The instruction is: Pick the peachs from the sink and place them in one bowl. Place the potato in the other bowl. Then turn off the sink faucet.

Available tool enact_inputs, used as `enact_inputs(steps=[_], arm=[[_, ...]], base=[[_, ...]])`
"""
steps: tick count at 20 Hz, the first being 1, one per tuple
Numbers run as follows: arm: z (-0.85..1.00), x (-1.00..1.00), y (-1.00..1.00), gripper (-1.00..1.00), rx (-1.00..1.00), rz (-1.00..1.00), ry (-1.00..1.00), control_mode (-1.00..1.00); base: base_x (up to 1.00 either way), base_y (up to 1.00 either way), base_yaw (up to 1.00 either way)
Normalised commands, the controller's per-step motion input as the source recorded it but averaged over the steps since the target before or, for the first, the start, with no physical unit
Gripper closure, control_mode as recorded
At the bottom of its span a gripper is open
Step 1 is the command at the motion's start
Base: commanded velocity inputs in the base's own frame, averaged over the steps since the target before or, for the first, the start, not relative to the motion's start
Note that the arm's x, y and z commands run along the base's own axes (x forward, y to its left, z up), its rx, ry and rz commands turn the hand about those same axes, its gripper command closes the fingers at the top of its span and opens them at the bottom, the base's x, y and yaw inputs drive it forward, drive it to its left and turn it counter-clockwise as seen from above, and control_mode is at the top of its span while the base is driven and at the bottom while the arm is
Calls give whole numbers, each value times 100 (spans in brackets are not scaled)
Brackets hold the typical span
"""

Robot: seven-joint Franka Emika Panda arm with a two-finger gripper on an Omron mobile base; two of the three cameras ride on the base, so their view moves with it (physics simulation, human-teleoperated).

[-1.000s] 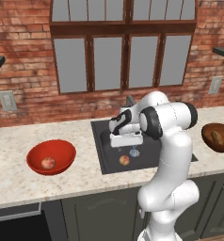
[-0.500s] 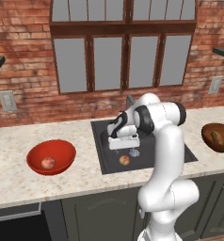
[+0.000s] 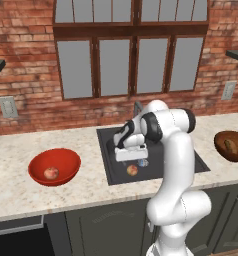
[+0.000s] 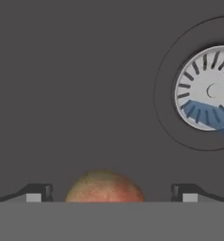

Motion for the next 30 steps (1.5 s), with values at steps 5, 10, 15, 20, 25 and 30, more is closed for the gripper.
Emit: enact_inputs(steps=[5,10,15,20,25,30], arm=[[0,-33,0,-100,0,0,0,-100],[0,-27,0,-100,0,0,0,-100],[-12,-16,0,-100,0,0,0,-100],[-43,-1,0,-100,0,0,-3,-100],[-52,0,0,-100,0,0,-4,-100],[-45,-14,2,100,0,0,-1,-100]], base=[[0,0,0],[0,0,0],[0,0,0],[0,0,0],[0,0,0],[0,0,0]])
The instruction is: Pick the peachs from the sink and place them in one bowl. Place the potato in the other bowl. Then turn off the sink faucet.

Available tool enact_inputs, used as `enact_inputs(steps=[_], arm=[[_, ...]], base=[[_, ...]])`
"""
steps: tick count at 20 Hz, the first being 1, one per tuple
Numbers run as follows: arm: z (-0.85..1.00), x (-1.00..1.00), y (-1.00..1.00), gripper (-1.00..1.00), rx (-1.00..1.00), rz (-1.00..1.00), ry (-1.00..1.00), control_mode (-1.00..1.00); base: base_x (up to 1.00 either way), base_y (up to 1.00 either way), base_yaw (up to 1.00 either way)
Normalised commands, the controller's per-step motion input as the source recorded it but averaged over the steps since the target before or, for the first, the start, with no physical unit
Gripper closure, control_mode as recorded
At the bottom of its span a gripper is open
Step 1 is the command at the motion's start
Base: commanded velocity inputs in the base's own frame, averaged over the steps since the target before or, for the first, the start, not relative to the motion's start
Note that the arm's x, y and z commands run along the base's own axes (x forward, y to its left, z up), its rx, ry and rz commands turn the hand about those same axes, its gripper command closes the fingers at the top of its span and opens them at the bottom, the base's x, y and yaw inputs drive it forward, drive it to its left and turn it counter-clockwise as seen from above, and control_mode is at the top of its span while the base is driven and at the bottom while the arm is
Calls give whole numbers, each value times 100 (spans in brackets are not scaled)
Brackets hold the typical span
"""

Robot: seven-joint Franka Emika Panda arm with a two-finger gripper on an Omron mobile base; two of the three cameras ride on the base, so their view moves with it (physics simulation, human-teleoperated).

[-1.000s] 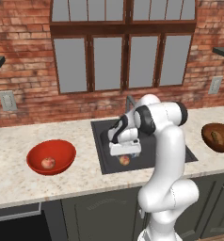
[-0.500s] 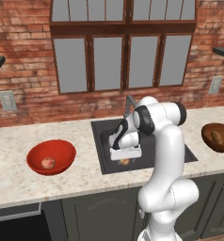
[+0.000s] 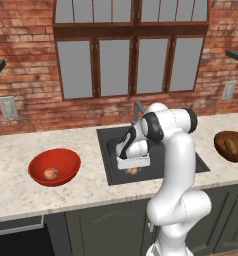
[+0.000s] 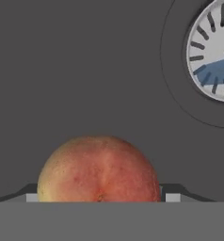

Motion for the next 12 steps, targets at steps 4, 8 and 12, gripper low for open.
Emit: enact_inputs(steps=[4,8,12], arm=[[-21,-36,18,100,0,0,0,-100],[0,2,5,100,0,0,0,-100],[64,-2,0,100,0,0,-9,-100]], base=[[0,0,0],[0,0,0],[0,0,0]])
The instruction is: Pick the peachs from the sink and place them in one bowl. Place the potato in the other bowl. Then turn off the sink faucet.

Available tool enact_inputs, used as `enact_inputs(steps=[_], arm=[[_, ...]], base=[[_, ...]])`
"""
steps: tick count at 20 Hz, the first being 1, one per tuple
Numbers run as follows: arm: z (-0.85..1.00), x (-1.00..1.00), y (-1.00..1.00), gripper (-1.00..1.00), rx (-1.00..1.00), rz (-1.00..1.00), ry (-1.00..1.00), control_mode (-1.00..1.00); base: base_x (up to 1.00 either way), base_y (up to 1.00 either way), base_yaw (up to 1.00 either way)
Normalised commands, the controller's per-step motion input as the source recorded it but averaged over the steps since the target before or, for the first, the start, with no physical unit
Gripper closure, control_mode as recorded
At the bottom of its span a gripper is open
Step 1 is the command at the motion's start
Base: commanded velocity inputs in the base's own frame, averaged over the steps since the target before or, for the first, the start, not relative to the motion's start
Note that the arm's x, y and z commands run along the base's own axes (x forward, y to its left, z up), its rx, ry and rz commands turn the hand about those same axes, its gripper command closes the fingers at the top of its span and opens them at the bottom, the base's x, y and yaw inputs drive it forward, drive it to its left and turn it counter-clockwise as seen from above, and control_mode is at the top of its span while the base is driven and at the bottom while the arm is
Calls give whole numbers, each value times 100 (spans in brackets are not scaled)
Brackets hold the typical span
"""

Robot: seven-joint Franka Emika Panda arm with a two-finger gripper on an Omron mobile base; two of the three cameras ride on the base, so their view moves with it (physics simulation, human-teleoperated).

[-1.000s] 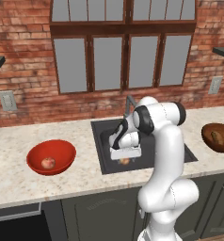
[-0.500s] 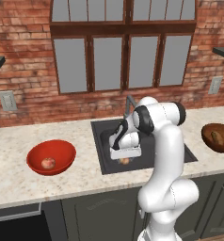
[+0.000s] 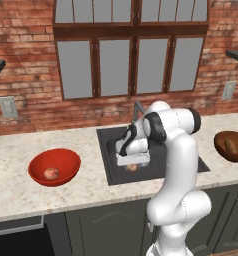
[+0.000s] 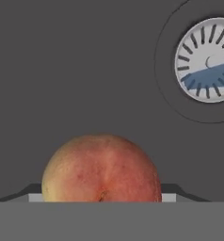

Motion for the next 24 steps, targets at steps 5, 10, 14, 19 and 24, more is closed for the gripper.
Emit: enact_inputs(steps=[5,10,14,19,24], arm=[[100,0,0,100,0,0,-22,-100],[100,-45,0,100,0,0,-26,-100],[100,-70,0,100,0,0,-32,-100],[99,-90,0,100,0,0,-20,-100],[71,-51,26,100,0,0,-6,-100]], base=[[0,0,0],[0,0,0],[0,0,0],[0,0,0],[0,0,0]])
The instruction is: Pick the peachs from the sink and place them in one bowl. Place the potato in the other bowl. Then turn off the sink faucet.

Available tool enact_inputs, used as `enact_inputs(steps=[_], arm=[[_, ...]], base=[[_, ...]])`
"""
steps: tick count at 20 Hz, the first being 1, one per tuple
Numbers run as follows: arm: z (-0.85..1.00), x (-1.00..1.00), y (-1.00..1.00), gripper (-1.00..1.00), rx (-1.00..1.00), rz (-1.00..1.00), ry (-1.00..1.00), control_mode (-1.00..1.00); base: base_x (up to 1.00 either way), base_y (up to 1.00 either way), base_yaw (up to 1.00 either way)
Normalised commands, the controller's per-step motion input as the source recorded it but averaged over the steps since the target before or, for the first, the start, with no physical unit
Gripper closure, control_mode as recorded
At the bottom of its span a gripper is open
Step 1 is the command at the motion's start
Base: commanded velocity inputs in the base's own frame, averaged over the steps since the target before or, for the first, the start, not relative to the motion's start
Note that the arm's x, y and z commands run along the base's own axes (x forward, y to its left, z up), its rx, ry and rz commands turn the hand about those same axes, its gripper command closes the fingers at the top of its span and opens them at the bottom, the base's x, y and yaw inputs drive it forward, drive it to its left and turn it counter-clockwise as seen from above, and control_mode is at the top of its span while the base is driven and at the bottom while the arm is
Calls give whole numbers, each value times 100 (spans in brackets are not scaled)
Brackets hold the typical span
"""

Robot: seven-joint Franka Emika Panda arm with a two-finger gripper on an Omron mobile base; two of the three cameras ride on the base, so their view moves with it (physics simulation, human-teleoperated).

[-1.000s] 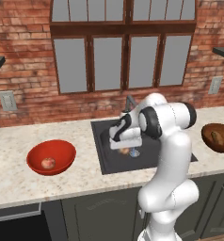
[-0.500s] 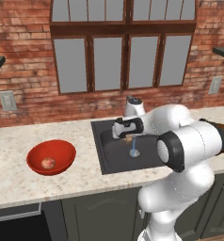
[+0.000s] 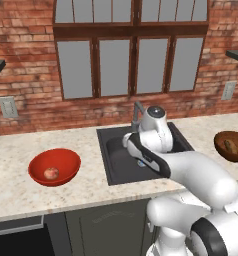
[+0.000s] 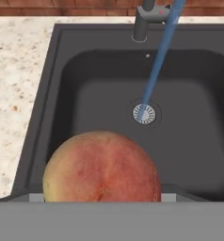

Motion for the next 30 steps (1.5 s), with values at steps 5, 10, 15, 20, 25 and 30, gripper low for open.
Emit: enact_inputs(steps=[5,10,15,20,25,30], arm=[[37,-23,48,100,0,4,0,-100],[35,-4,46,100,2,3,0,-100],[27,0,51,100,5,4,2,-100],[4,0,68,100,5,7,5,-100],[0,0,80,100,5,11,5,-100],[0,0,79,100,1,12,1,-100]], base=[[0,0,0],[0,0,0],[0,0,0],[0,0,0],[0,0,0],[0,0,0]])
